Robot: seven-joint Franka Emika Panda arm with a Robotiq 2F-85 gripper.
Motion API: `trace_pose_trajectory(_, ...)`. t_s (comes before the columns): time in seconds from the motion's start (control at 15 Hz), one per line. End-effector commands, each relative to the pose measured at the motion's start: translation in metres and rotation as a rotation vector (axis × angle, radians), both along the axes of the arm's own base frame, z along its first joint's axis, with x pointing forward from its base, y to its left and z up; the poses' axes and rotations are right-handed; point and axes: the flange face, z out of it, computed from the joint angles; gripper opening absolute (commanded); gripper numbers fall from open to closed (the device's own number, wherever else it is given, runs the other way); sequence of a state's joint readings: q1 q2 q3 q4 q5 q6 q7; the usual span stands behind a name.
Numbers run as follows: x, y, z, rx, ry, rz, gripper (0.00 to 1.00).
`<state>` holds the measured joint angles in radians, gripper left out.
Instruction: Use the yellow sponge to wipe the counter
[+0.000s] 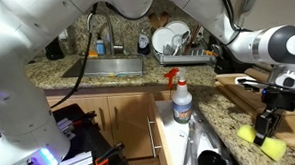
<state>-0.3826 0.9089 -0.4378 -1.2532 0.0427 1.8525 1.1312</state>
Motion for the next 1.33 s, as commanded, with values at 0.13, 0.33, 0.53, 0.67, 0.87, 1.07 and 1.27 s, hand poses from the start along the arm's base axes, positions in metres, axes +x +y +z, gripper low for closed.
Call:
trace_pose_trajectory(0.13, 0.034, 0.099, 0.016, 0.022, -0.141, 0.266, 0.04)
trace_pose_trajectory(0.33, 0.049, 0.167, 0.025, 0.061, -0.191, 0.419, 0.04)
trace_pose_trajectory(0.53, 0.051, 0.233, 0.035, 0.123, -0.234, 0.563, 0.04)
trace_pose_trajectory(0.67, 0.056, 0.256, 0.043, 0.155, -0.286, 0.649, 0.04)
trace_pose_trajectory(0.87, 0.064, 0.248, 0.054, 0.219, -0.366, 0.698, 0.04)
trace_pose_trajectory(1.07, 0.063, 0.213, 0.049, 0.279, -0.422, 0.655, 0.04)
trace_pose_trajectory(1.27, 0.049, 0.181, 0.027, 0.294, -0.411, 0.63, 0.04)
